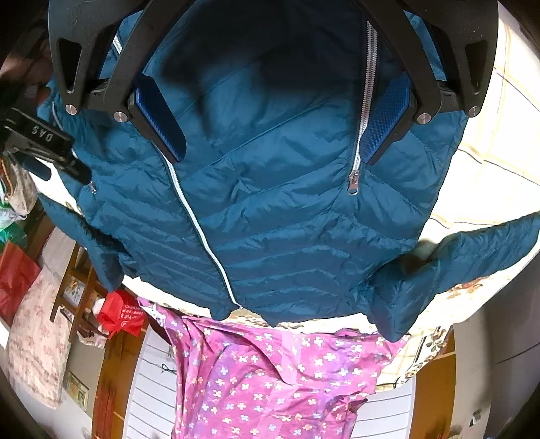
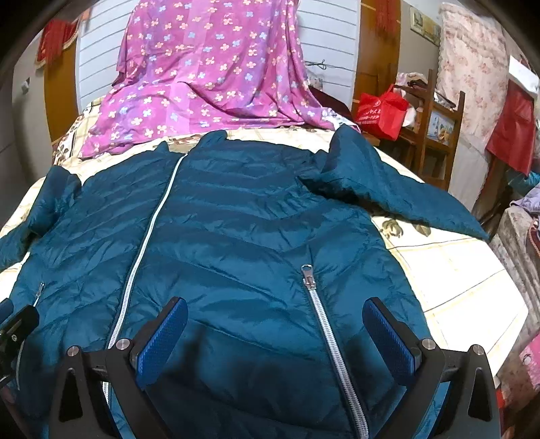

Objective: Fold large clothes

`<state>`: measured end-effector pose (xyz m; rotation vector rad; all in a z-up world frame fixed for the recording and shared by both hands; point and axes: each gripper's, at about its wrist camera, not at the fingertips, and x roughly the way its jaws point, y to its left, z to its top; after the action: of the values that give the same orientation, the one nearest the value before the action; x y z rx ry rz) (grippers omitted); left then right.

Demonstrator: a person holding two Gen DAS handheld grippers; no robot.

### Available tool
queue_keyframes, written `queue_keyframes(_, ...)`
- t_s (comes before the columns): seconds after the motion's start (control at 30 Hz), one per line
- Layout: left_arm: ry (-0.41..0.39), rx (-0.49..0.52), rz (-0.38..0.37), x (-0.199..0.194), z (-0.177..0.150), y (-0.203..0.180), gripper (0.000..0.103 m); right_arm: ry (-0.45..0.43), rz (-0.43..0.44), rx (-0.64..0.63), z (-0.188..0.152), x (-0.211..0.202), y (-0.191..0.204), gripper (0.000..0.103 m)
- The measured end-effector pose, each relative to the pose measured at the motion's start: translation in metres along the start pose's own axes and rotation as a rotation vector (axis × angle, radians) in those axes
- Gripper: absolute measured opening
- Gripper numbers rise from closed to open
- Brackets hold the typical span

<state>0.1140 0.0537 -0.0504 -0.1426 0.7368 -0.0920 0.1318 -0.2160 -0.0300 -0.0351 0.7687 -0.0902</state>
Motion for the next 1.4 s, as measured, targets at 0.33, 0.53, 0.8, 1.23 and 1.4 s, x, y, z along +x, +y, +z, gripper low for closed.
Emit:
queue_keyframes(0.33, -0.001, 0.005, -0.018, 0.0, 0.002, -0.003, 0.103, 0.013, 0.0, 0.0, 0.0, 0.005, 0.006, 0.103)
queue_keyframes(0.53, 0.018, -0.008, -0.025, 0.004, 0.002, 0.001, 0.103, 0.018, 0.001, -0.01, -0.002, 0.007, 0.009, 0.103)
queue_keyframes(0.8, -0.012, -0.098, 0.024, -0.007, 0.033, 0.043, 0.103, -0.001, 0.038, -0.004, -0.001, 0.005, 0.014, 0.103)
queue_keyframes(1.23, 0.011, -0.407, 0.444, -0.001, 0.101, 0.341, 0.102, 0.01, 0.073, -0.027, -0.001, 0.008, 0.027, 0.103)
queue_keyframes(1.4, 0.071, -0.447, 0.522, 0.016, 0.092, 0.43, 0.101, 0.033, 0.066, -0.05, -0.003, 0.014, 0.033, 0.103)
